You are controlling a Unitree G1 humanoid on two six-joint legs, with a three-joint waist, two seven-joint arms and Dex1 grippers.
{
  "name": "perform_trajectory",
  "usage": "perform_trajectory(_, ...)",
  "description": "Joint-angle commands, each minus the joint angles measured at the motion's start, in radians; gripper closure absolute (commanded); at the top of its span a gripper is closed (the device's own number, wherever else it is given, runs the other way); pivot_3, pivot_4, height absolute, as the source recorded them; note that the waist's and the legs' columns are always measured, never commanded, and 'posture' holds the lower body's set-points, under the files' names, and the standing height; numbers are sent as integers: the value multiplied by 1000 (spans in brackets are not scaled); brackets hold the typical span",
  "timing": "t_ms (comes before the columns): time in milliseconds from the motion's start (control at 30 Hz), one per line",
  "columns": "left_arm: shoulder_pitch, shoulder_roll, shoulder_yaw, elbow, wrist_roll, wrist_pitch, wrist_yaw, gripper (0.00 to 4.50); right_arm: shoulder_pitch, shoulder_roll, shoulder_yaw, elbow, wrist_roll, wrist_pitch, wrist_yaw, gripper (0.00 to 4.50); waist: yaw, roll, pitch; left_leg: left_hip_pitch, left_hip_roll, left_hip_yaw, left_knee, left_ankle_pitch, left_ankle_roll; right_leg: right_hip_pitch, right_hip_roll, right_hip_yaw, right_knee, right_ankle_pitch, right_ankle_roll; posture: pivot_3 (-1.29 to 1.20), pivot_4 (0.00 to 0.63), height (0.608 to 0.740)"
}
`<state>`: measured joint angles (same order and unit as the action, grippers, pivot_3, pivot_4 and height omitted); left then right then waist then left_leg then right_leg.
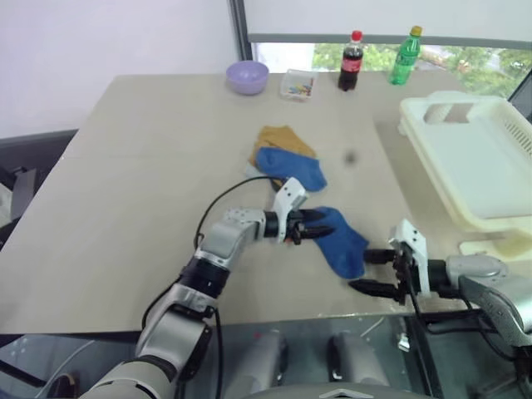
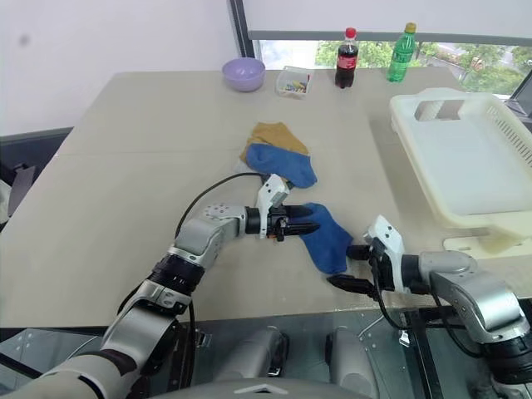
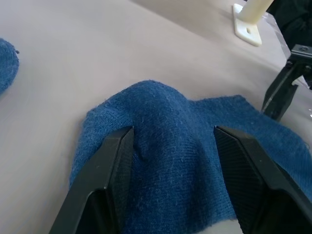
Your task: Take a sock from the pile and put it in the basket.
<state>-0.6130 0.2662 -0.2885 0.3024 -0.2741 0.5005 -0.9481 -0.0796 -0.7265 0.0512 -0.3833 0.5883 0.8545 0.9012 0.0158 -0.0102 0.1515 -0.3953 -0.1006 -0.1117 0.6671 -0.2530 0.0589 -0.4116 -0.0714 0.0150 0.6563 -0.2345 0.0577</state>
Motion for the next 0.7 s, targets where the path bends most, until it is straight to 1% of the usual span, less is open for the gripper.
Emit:
perform_trajectory(33, 14, 1, -20, 22, 36, -3, 3, 1702, 13, 2, -23, 32, -26, 41, -77, 183, 0, -1, -1, 0, 0, 0, 0, 0, 0, 0, 0, 0, 0, 0, 0, 0, 150, 740)
perform_trajectory(67, 16, 0, -18, 20, 35, 1, 2, 1702, 14, 13, -28, 37, -25, 42, -93, 183, 0, -2, -1, 0, 0, 0, 0, 0, 0, 0, 0, 0, 0, 0, 0, 0, 150, 740)
perform_trajectory(100, 18, -1, -17, 18, 34, 3, 1, 1702, 14, 18, -31, 38, -18, 49, -98, 771, 0, -2, -2, 0, 0, 0, 0, 0, 0, 0, 0, 0, 0, 0, 0, 0, 150, 740)
perform_trajectory(167, 21, -3, -16, 14, 36, 6, 2, 1702, 18, 11, -27, 27, -7, 60, -90, 1491, 0, -2, -3, 0, 0, 0, 0, 0, 0, 0, 0, 0, 0, 0, 0, 0, 150, 740)
perform_trajectory(233, 24, -4, -15, 10, 39, 7, 3, 1702, 19, 14, -25, 21, -4, 60, -95, 2441, 1, -2, -2, 0, 0, 0, 0, 0, 0, 0, 0, 0, 0, 0, 0, 0, 150, 740)
perform_trajectory(267, 24, -5, -14, 9, 39, 7, 3, 1702, 17, 15, -24, 21, -4, 60, -98, 2990, 2, -2, -2, 0, 0, -1, 0, 0, 0, 0, 0, -1, 0, 0, 0, 0, 150, 740)
perform_trajectory(300, 25, -5, -14, 6, 41, 7, 3, 1702, 17, 15, -23, 19, -4, 60, -101, 3335, 2, -2, -2, 0, 0, -1, 0, 0, 0, 0, 0, -1, 0, 0, 0, 0, 150, 740)
perform_trajectory(367, 27, 0, -13, 0, 45, 6, 7, 1702, 15, 13, -21, 15, -2, 58, -101, 4321, 1, -2, -2, 0, 0, -1, 0, 0, 0, 0, 0, -1, 0, 0, 0, 0, 150, 740)
perform_trajectory(400, 30, 4, -11, -7, 45, 10, 10, 1702, 15, 8, -18, 12, -7, 51, -99, 4421, 1, -2, -2, 0, 0, -1, -1, 0, 1, 0, 0, -1, 0, 0, 0, 0, 150, 740)
perform_trajectory(533, 58, 33, 5, -87, 25, 52, 10, 1702, 7, -15, 0, 7, -44, 5, -87, 4421, -2, -2, -2, 0, 0, -1, -1, -1, 1, 0, 0, -1, 0, 0, 0, 0, 150, 740)
perform_trajectory(600, 90, 60, 17, -172, 1, 96, 6, 1702, -7, -22, 29, 17, -118, -150, -50, 4421, -4, -2, -2, 0, 0, -1, -1, -1, 1, 0, 0, -1, -1, 0, 0, 0, 150, 740)
perform_trajectory(700, 141, 113, 43, -318, -50, 170, -6, 1702, 0, -76, 79, 11, -182, -357, 99, 4421, -4, 0, -1, -1, 0, -1, -2, -1, 1, -1, 0, -1, 0, 0, 0, 0, 150, 740)
